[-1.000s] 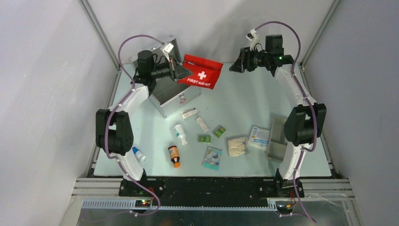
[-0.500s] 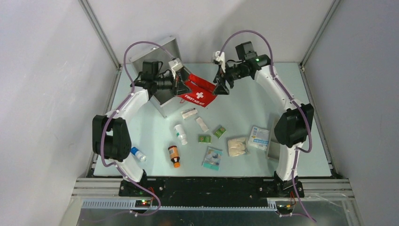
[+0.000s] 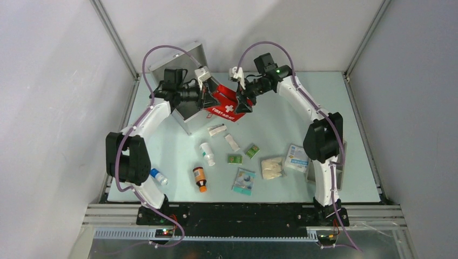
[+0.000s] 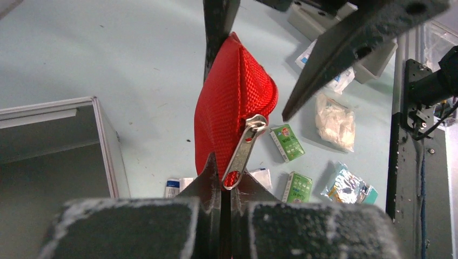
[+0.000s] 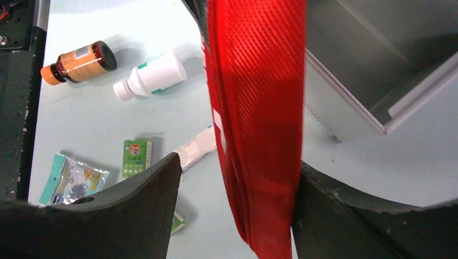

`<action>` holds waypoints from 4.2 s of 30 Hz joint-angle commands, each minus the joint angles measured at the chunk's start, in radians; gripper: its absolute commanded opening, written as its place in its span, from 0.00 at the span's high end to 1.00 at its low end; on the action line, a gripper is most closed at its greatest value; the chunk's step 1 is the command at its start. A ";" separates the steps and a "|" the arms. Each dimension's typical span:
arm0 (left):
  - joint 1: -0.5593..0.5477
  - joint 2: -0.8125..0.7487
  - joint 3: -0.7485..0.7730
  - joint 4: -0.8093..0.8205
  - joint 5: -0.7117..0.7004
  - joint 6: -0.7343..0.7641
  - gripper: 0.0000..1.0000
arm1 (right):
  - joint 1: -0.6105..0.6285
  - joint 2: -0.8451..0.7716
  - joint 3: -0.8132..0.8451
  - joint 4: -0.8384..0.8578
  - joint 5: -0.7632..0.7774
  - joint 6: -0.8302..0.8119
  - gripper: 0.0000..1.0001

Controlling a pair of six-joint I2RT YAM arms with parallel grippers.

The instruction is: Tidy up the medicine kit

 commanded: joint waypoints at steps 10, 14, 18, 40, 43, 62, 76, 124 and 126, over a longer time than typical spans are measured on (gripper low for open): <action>-0.005 0.035 0.161 0.021 0.027 -0.156 0.98 | 0.028 -0.004 0.023 0.123 0.051 0.117 0.56; -0.005 0.051 0.185 0.021 0.046 -0.225 0.82 | 0.018 -0.004 0.024 0.173 0.066 0.165 0.80; 0.002 0.039 0.174 0.021 0.063 -0.227 0.54 | -0.010 -0.014 0.042 0.166 0.003 0.196 0.97; 0.008 0.092 0.230 0.030 0.127 -0.205 0.67 | -0.029 -0.003 0.037 0.165 -0.064 0.247 1.00; -0.001 0.106 0.252 0.033 0.117 -0.222 0.69 | -0.027 0.002 0.040 0.164 -0.062 0.248 1.00; -0.014 0.097 0.259 0.066 0.045 -0.219 1.00 | -0.047 -0.039 0.025 0.350 0.151 0.590 0.36; -0.089 0.012 0.156 0.090 -0.354 -0.036 1.00 | -0.044 -0.054 0.022 0.380 -0.078 0.880 0.63; -0.155 -0.023 0.110 0.121 -0.388 -0.070 1.00 | -0.035 0.133 0.140 0.585 -0.170 1.110 0.68; -0.155 -0.025 0.108 0.121 -0.386 -0.071 1.00 | -0.031 0.135 0.143 0.573 -0.152 1.098 0.71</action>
